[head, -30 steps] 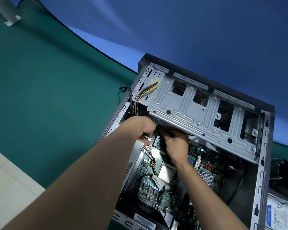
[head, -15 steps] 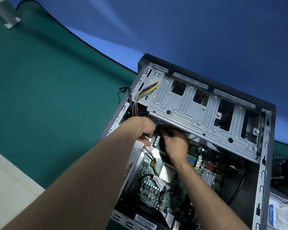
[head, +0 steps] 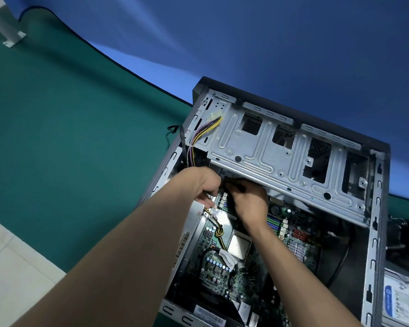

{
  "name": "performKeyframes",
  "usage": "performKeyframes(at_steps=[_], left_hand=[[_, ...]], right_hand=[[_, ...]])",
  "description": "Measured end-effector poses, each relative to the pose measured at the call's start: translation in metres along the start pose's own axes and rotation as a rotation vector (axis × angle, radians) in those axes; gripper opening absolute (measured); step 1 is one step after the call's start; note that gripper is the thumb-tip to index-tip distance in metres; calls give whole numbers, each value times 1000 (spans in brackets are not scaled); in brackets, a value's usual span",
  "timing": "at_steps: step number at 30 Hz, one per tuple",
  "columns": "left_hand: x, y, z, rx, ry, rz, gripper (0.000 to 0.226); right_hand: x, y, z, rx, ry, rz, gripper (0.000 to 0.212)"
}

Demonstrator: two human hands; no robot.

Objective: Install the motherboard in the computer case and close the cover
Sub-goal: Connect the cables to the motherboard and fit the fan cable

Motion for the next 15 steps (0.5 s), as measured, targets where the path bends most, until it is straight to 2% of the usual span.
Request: performKeyframes(at_steps=[3, 11, 15], left_hand=[[0, 1, 0, -3, 3, -2, 36], [1, 1, 1, -11, 25, 9, 37], [3, 1, 1, -1, 27, 21, 36]], right_hand=[[-1, -1, -1, 4, -16, 25, 35], [-5, 2, 6, -15, 23, -22, 25], [-9, 7, 10, -31, -37, -77, 22]])
Point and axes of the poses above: each hand's wrist, its own y-axis away from the middle knuckle, its own x-axis out of the palm, z = x × y, the point moved 7 cm from there along -y, towards the middle knuckle, and after that the axes turned 1 degree about x, right-handed, at the moved point
